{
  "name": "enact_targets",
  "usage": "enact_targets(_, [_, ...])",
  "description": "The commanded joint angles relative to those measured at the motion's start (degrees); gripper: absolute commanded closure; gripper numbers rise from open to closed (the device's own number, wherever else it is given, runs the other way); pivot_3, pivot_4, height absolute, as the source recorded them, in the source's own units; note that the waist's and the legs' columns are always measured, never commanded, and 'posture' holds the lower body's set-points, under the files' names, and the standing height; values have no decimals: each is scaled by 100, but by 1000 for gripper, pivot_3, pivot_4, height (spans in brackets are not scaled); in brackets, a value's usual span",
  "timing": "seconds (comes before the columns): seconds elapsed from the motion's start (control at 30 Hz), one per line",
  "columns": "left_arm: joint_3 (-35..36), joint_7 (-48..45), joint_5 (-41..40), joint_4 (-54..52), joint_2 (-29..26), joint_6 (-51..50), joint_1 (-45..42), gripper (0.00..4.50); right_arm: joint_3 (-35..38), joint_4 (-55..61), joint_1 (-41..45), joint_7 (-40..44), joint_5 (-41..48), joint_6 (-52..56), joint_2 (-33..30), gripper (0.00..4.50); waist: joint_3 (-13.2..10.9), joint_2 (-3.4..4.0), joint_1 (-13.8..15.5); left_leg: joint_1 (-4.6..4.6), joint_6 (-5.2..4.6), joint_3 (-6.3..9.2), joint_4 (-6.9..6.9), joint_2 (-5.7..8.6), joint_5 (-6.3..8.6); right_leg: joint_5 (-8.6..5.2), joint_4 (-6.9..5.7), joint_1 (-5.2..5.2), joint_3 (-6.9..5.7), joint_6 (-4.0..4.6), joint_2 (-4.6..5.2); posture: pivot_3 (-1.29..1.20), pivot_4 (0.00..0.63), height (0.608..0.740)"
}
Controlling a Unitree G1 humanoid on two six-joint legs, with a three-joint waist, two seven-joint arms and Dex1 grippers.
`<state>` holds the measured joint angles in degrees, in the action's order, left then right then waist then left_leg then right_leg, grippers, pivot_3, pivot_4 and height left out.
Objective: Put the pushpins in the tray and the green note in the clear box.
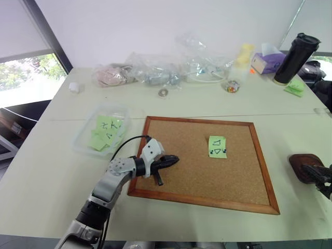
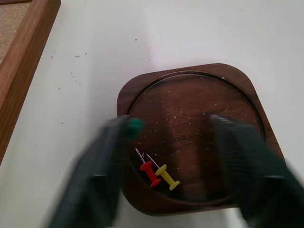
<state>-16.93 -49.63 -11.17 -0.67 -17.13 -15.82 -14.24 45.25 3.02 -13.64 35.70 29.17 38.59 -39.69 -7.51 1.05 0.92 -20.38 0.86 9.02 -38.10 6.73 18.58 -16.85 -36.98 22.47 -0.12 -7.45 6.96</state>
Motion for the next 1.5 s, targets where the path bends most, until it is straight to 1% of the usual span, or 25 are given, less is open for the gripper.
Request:
enact_targets(0.03, [-253,-101,55,212,36,-69,135,4500,225,314,-3,22,243,39,-72,9,0,0,1,0,0,0,0,0,0,0,0,0,0,0,0,0,150,730])
enact_targets(0.1, [-247,-111,59,240,38,-53,118,4500,234,433,12,-4,330,95,-89,9,0,0,1,0,0,0,0,0,0,0,1,-1,0,0,0,0,150,730])
enact_targets(0.23, [-235,-136,61,277,33,-41,97,4500,106,1238,278,0,847,541,-234,9,1,2,-3,0,0,0,0,0,0,0,1,-1,0,0,0,0,150,730])
enact_targets(0.3, [-226,-148,63,298,22,-40,77,4500,-249,1848,605,-97,1217,893,-286,9,1,2,-8,0,0,0,-1,0,0,0,1,-2,0,0,0,0,150,730])
enact_targets(0.37, [-220,-156,71,310,10,-35,57,4500,-703,2339,830,-122,1388,1081,-335,9,1,2,-7,2,0,-1,-2,-1,0,0,1,-2,1,0,-1,0,150,730])
enact_targets(0.5, [-209,-169,86,274,-16,-48,60,4500,-1444,2778,1268,-299,1523,1277,-290,9,-2,-9,72,-2,0,8,-3,-4,0,0,4,-4,-2,0,-5,0,150,730])
enact_targets(0.6, [-178,-157,76,248,-35,-83,61,4500,-2123,2902,1464,-368,1358,1276,-297,9,-1,-11,114,-4,-1,6,-3,-2,1,0,8,-1,-1,0,-3,0,150,730])
enact_targets(0.67, [-167,-142,78,227,-42,-95,69,4500,-2597,2916,1406,-306,1061,1109,-349,9,3,-17,122,-6,-1,6,-2,-3,1,0,8,3,-1,0,-4,0,150,730])
enact_targets(0.73, [-148,-108,84,202,-47,-110,80,4500,-2905,2866,1294,-215,820,915,-382,9,3,-21,125,-6,-1,7,-1,-4,1,0,8,4,-1,0,-5,0,150,730])
enact_targets(0.87, [-118,-77,69,139,-74,-147,116,4500,-3206,2728,1147,-119,451,600,-414,9,4,-24,122,-6,-1,5,-2,-3,1,0,8,5,-1,0,-5,0,150,730])
enact_targets(0.97, [-110,-59,62,110,-89,-169,127,4500,-3359,2559,1153,-112,233,397,-317,9,3,-25,111,-4,0,6,0,-7,1,0,7,6,-1,0,-9,0,150,730])
enact_targets(1.13, [-112,-44,61,95,-109,-171,120,4500,-3446,2184,1141,-61,10,109,-193,9,3,-28,116,-5,0,6,1,-7,1,0,8,7,-1,0,-9,0,150,730])
enact_targets(1.23, [-93,-37,62,102,-119,-183,71,4500,-3441,1929,1162,-25,-88,-40,-142,783,3,-27,116,-5,0,6,1,-7,1,0,8,8,-1,0,-10,0,150,730])
enact_targets(1.33, [-83,-35,56,89,-135,-198,69,4500,-3459,1741,1215,4,-164,-170,-109,2317,2,-28,114,-5,0,6,1,-7,1,0,8,8,-1,0,-10,0,150,730])
enact_targets(1.37, [-82,-38,52,74,-144,-206,80,4500,-3471,1679,1249,-1,-188,-198,-95,2678,3,-27,114,-5,0,6,1,-7,1,0,8,8,-1,0,-10,0,150,730])
enact_targets(1.43, [-82,-43,46,57,-156,-219,95,4500,-3490,1598,1312,0,-221,-231,-66,3832,3,-27,107,-5,0,6,1,-7,2,0,8,8,-1,0,-10,0,150,730])
enact_targets(1.47, [-83,-44,44,54,-160,-225,99,4500,-3501,1566,1342,3,-235,-240,-51,4268,3,-27,107,-5,0,6,1,-8,2,0,8,9,-1,0,-10,0,150,730])
enact_targets(1.5, [-83,-43,43,51,-162,-234,99,4500,-3526,1536,1369,2,-262,-253,-43,4391,3,-28,109,-5,0,6,2,-8,2,0,8,9,-1,0,-10,0,150,730])
